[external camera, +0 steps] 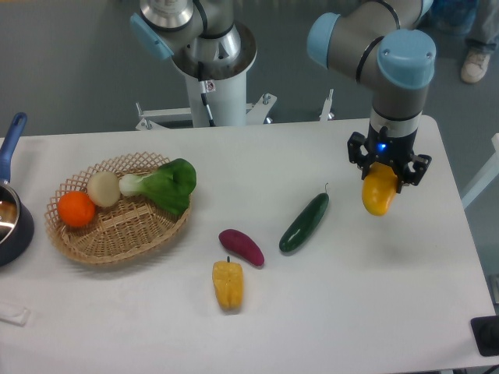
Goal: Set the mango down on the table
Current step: 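Lower the held yellow mango onto the table beside the cucumber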
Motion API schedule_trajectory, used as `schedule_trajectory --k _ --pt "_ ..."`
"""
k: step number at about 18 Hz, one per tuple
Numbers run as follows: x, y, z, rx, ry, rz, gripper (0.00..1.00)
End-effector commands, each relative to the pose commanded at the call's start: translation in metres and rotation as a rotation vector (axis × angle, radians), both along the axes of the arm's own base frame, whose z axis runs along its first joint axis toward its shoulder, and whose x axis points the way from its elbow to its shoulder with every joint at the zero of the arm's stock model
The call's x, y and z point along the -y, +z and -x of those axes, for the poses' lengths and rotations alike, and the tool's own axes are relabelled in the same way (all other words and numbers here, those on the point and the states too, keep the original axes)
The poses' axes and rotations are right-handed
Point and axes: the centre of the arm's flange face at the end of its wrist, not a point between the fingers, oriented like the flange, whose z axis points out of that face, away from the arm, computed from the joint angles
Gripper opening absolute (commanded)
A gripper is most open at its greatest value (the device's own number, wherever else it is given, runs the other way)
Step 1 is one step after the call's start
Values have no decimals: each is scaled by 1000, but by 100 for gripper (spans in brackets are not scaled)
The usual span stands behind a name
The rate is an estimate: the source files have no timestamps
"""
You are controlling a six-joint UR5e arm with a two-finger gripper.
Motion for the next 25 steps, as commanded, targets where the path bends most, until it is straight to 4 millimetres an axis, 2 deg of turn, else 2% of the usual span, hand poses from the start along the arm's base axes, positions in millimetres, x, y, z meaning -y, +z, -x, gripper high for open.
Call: schedule_trajectory --k 7,11,14,21,25 --pt "1 -8 -2 12 1 8 27" --pt "16 -31 -6 51 -3 22 27" --pt "31 -43 0 73 -6 31 27" --pt "76 -90 2 125 -84 52 27" --pt "81 -118 -14 162 -103 60 30"
